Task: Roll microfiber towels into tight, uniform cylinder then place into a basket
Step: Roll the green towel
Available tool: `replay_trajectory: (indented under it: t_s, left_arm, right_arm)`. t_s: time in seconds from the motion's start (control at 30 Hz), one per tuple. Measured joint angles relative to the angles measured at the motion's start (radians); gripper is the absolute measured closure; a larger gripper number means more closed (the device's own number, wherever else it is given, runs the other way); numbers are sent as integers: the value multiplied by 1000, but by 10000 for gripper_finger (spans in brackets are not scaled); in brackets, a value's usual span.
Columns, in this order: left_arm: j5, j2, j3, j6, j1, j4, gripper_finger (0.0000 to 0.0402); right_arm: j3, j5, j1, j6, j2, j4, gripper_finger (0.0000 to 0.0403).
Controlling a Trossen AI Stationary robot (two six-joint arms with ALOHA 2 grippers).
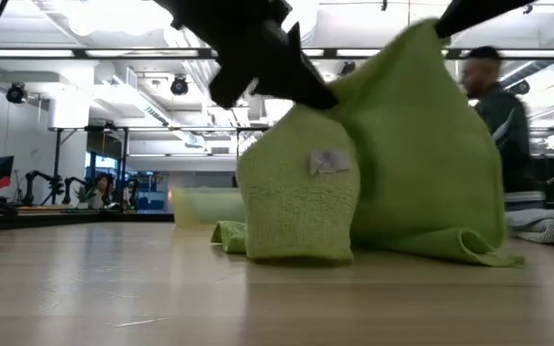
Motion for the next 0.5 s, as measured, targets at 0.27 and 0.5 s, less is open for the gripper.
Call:
replay_trajectory:
  t_s: [0.27,0.5]
  left_arm:
    - [-19,-3,4,-45,-42,-70,380]
    - [-78,-7,1,-70,-149,-71,351]
  right_arm:
    - [-31,-68,-13,212,0,-182,394]
    - [-59,-71,-19,232,0,-191,394]
